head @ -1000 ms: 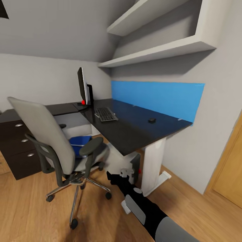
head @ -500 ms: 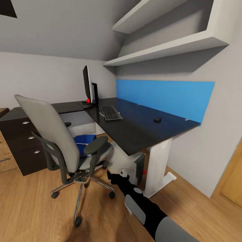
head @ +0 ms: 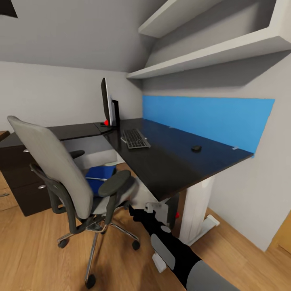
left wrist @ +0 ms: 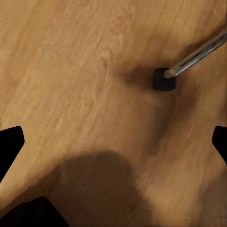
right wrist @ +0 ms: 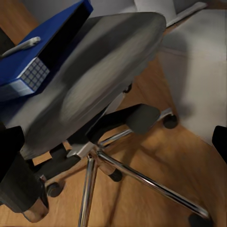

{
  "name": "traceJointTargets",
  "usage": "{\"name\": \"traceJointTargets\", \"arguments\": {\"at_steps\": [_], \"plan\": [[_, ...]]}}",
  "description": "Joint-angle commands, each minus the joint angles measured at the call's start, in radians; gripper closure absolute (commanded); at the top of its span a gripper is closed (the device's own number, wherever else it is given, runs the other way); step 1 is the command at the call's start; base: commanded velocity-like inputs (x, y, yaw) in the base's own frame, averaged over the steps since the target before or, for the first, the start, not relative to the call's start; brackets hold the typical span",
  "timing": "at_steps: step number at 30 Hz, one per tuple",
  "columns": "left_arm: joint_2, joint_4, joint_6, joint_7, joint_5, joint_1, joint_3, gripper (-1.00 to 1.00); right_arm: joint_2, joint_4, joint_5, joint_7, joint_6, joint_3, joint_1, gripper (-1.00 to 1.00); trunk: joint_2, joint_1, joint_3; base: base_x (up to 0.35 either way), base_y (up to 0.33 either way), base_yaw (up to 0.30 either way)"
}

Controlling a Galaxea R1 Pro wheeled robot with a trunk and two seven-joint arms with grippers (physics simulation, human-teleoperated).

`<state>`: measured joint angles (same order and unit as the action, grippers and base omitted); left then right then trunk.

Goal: In the bedroom, organize the workspace by keeping the computer under the desk, ensuring the monitor is on the desk, placing the keyboard on the desk next to the monitor, placing the mouse on the desk next to the keyboard, moving the folder from the swivel chair onto the desk next to the mouse, stacking the notebook on top of the folder with the pen on top of the notebook, and positioning the swivel chair next to the desk.

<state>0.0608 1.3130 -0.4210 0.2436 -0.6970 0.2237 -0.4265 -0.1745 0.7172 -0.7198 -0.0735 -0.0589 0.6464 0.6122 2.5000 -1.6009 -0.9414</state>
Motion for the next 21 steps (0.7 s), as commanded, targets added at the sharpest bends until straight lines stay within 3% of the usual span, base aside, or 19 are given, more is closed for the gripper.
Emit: {"name": "traceJointTargets", "arguments": {"at_steps": [1,10,21], "plan": [[0.0,-0.009,-0.004,0.005,-0.013,0.0,-0.002,-1.0,0.0,-0.001,-0.009,-0.005,-0.006,0.006,0.001,-1.0,0.0,0.0,-0.001,0.044,0.0,0.215],[-0.001,-0.028,-0.004,0.002,-0.016,0.0,-0.004,-1.0,0.0,-0.001,-0.005,-0.005,-0.007,0.008,0.001,-1.0,0.0,0.0,-0.001,0.012,0.0,0.224],[-0.001,-0.03,-0.004,0.003,-0.015,0.0,-0.005,-1.0,0.0,-0.001,-0.003,-0.003,-0.007,0.012,0.001,-1.0,0.0,0.0,-0.001,0.001,0.0,0.041]]}}
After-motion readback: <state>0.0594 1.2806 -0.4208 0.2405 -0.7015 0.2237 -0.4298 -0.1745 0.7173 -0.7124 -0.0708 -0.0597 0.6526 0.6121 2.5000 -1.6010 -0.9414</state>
